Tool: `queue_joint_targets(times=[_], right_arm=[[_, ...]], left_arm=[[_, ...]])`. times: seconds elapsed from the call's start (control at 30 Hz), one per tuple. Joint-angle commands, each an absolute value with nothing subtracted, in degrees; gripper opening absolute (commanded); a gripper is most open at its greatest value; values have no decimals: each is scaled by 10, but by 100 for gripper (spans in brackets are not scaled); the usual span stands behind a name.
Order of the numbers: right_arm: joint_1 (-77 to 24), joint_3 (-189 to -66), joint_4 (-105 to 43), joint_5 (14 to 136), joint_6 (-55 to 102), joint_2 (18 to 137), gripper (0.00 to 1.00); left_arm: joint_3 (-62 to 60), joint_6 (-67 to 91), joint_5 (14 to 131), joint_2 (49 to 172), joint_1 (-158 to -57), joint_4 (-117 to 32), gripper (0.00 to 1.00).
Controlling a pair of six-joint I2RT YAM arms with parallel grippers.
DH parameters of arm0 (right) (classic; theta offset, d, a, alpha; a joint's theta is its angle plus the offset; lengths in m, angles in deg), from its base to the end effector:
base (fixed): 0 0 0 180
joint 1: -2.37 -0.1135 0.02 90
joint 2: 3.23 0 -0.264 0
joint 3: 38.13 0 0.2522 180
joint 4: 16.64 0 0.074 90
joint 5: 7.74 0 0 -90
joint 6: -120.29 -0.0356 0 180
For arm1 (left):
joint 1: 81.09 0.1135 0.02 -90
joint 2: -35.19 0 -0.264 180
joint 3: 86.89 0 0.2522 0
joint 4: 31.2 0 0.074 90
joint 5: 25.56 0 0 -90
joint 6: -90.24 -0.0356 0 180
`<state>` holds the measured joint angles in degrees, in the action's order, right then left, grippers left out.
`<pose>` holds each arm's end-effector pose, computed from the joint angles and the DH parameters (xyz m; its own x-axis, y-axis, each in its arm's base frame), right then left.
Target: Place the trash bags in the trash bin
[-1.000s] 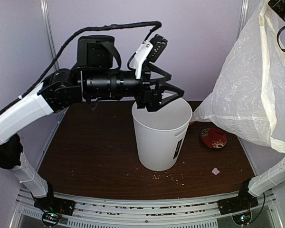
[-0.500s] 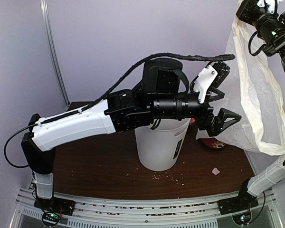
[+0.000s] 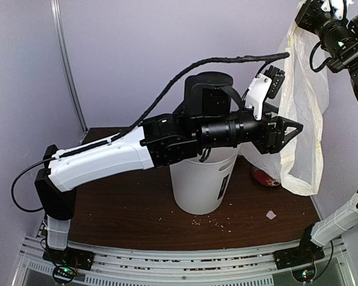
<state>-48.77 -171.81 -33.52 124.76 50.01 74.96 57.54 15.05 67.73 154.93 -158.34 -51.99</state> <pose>0.1362 0.1307 0.6423 0.4505 0.1626 -0.8778 -0.0965 0.9864 0.1332 0.1060 -0.4778 0.4555 -0.2376 -0.1062 -0.9655 0.9574 0.1421 -0.2512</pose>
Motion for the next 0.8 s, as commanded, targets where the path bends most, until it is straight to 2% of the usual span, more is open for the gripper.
queue_joint_targets(times=[0.0,0.1,0.13,0.37,0.53,0.77], right_arm=[[-491,-1713,-324,1251,487,727,0],[-493,-1713,-345,1247,470,716,0],[-493,-1712,-350,1246,467,710,0],[-494,-1737,-312,1219,496,699,0],[-494,-1756,-317,1148,492,715,0],[-495,-1741,-264,1127,470,705,0]], left_arm=[[590,173,601,1562,-1578,-497,39],[601,150,607,1553,-1571,-464,4],[601,143,602,1546,-1569,-447,0],[630,127,599,1531,-1560,-328,0],[671,170,651,1544,-1562,-314,0],[646,146,686,1503,-1583,-333,0]])
